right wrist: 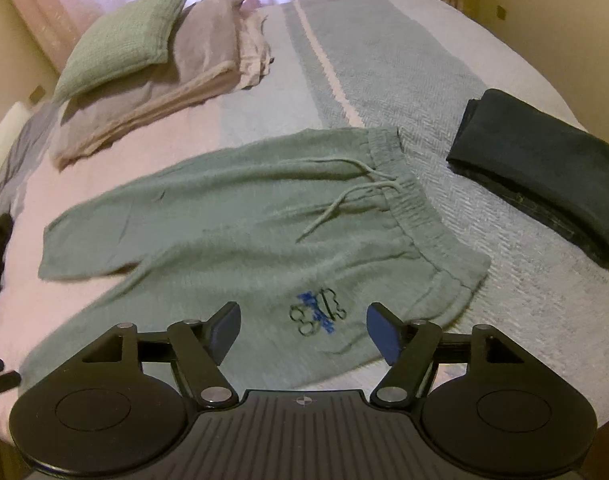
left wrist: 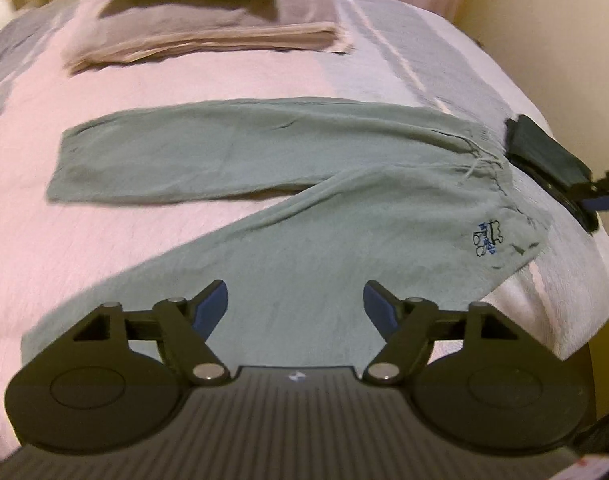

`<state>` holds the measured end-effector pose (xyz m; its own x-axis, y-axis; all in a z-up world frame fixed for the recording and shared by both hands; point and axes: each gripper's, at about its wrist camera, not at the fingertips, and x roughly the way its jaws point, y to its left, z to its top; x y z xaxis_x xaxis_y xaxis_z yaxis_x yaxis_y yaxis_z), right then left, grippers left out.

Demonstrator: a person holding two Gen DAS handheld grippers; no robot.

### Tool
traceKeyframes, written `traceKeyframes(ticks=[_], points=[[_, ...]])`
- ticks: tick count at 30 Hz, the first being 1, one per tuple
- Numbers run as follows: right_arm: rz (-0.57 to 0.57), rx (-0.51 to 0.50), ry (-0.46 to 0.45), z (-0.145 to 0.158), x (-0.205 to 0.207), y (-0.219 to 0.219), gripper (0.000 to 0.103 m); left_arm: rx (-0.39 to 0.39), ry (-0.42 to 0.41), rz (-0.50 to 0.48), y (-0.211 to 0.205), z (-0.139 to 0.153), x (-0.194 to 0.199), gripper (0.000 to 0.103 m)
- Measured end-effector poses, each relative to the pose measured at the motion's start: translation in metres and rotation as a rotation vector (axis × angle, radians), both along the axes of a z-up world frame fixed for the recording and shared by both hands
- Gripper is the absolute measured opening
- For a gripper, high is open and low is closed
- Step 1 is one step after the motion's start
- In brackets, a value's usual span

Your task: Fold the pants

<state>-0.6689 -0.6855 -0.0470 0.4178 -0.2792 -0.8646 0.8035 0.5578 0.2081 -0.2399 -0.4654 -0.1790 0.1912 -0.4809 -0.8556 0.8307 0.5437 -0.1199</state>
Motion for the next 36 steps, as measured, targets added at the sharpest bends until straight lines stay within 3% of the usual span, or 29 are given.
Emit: traceKeyframes(ticks=[7, 15, 20, 28, 36], points=[[0.105, 0.007, 0.003, 0.008, -0.039, 0.004, 0.069, 0.001, -0.021, 0.172, 0.041, 0.023, -0.046, 0.086], [0.156, 0.017, 0.021, 0.017, -0.058, 0.012, 0.07, 0.039, -0.023, 0.29, 0.066, 0.04, -0.09, 0.09], [0.176, 0.003, 0.029, 0.021, -0.05, 0.028, 0.07, 0.074, -0.035, 0.335, 0.081, 0.043, -0.095, 0.093], [0.296, 0.005, 0.056, 0.013, -0.011, 0.065, 0.07, 0.126, -0.039, 0.395, 0.105, 0.04, -0.088, 0.096], [0.321, -0.007, 0.08, 0.012, 0.001, 0.074, 0.07, 0.144, -0.035, 0.407, 0.112, 0.037, -0.085, 0.097]])
